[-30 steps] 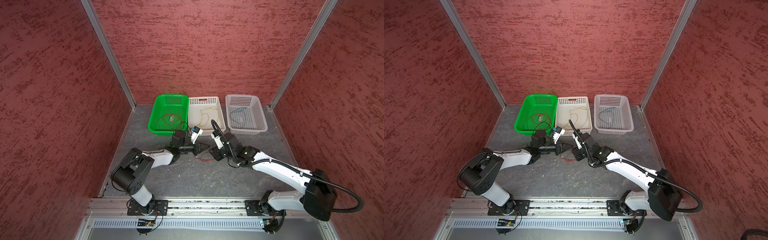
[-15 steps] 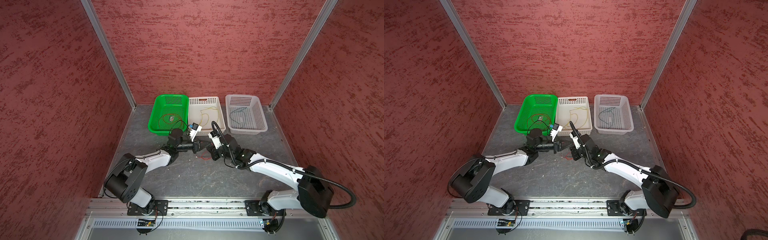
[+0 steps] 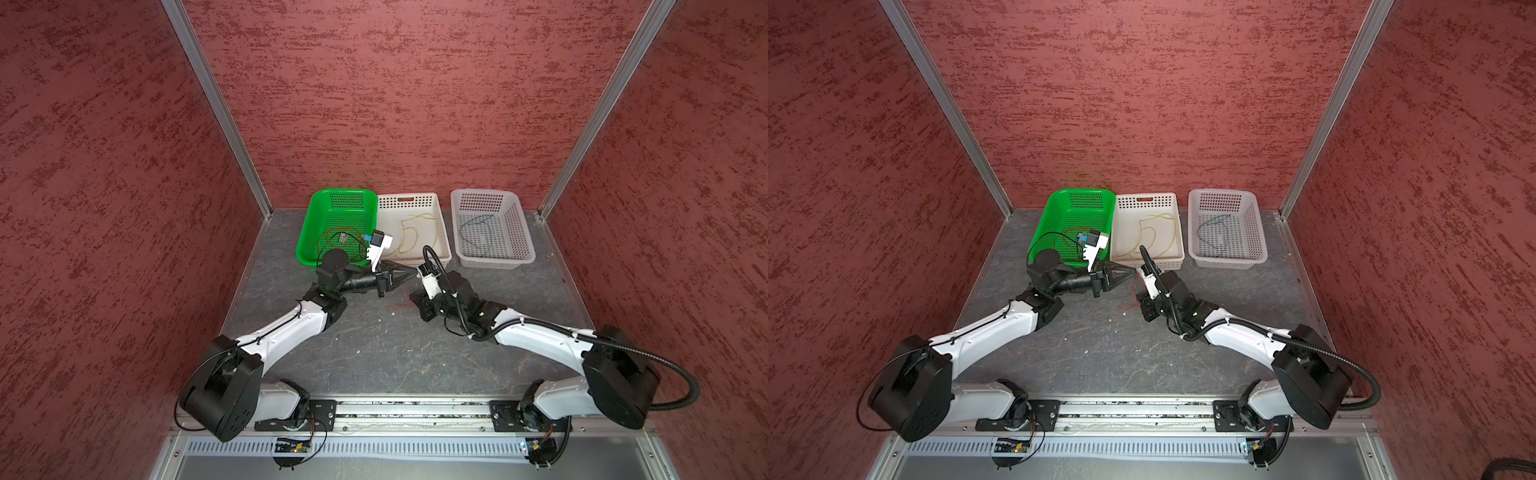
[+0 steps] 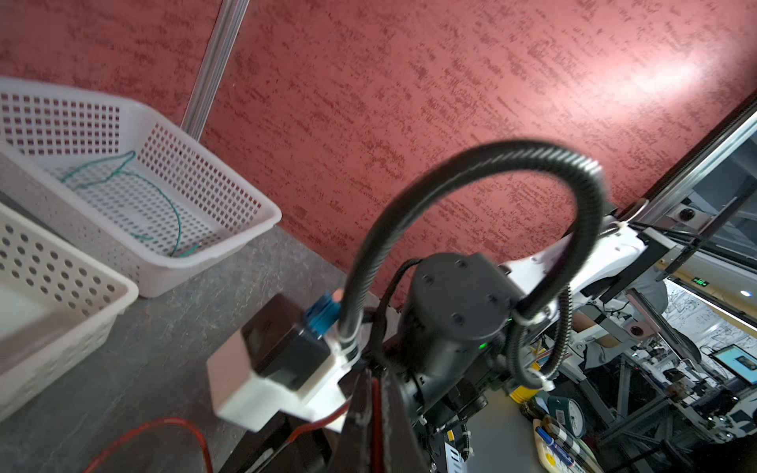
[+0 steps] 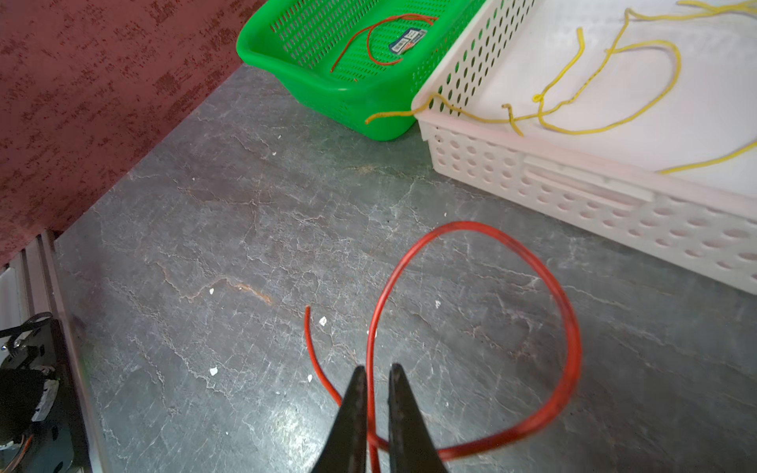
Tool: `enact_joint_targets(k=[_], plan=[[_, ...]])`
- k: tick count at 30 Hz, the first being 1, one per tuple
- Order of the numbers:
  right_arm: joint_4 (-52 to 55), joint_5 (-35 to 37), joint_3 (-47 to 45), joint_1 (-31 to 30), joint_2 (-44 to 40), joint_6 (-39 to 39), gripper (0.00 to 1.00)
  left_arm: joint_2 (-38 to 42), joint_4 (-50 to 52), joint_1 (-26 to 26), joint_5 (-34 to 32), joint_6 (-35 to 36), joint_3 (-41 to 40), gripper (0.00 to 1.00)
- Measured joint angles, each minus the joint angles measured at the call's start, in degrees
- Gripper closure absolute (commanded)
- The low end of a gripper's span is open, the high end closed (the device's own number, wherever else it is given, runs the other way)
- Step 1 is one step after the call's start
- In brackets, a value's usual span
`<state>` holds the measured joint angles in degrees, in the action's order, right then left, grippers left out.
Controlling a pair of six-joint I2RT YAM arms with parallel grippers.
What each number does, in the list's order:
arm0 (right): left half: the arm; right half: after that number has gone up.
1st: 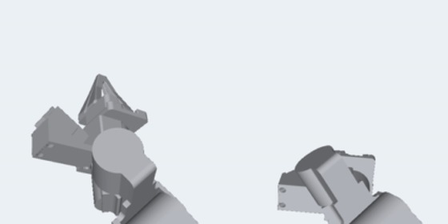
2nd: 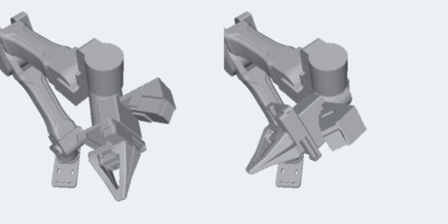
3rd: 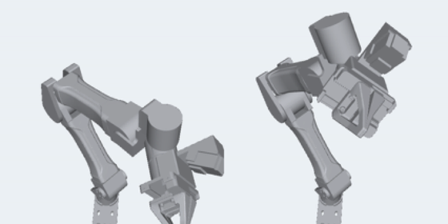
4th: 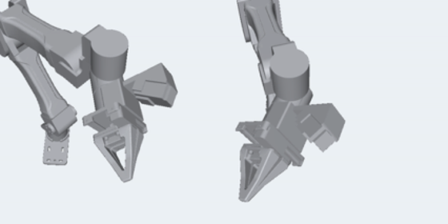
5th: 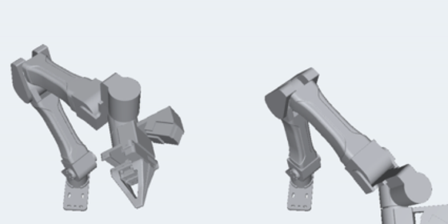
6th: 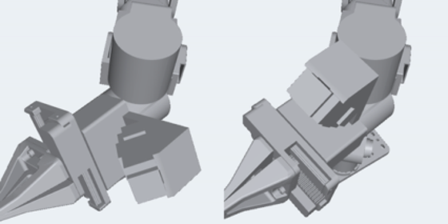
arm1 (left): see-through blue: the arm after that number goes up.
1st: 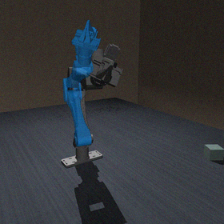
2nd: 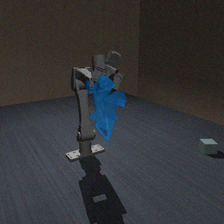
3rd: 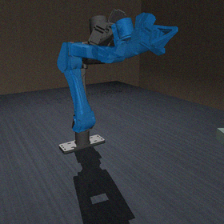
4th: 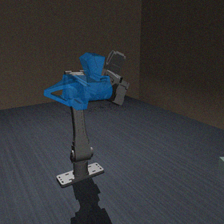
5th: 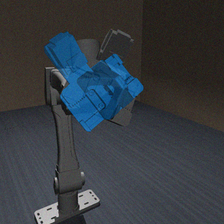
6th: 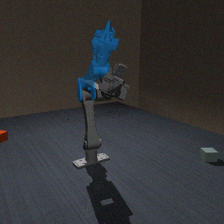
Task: Untangle and sort cables by color
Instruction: Place the cable into the container.
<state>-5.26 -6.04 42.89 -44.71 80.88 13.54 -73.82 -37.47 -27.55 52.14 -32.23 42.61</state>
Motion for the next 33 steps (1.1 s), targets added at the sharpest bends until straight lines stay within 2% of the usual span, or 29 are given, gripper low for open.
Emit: enact_joint_targets(k=[7,16,25,33], plan=[[0.4,0.2,-0.5,0.0,1.5,0.1,0.88,8.4,3.2,4.8,0.7,-0.5,1.3,1.00],[0.5,0.5,-0.7,0.0,3.0,0.1,0.88,16.9,13.7,12.7,2.1,1.5,5.6,1.00],[0.4,0.8,-0.9,0.0,3.3,0.1,0.87,17.0,18.6,24.3,4.9,1.1,13.4,1.00],[-1.8,0.8,-1.1,0.0,1.9,-0.1,0.87,12.4,20.1,32.2,8.6,-0.9,20.9,1.00]])
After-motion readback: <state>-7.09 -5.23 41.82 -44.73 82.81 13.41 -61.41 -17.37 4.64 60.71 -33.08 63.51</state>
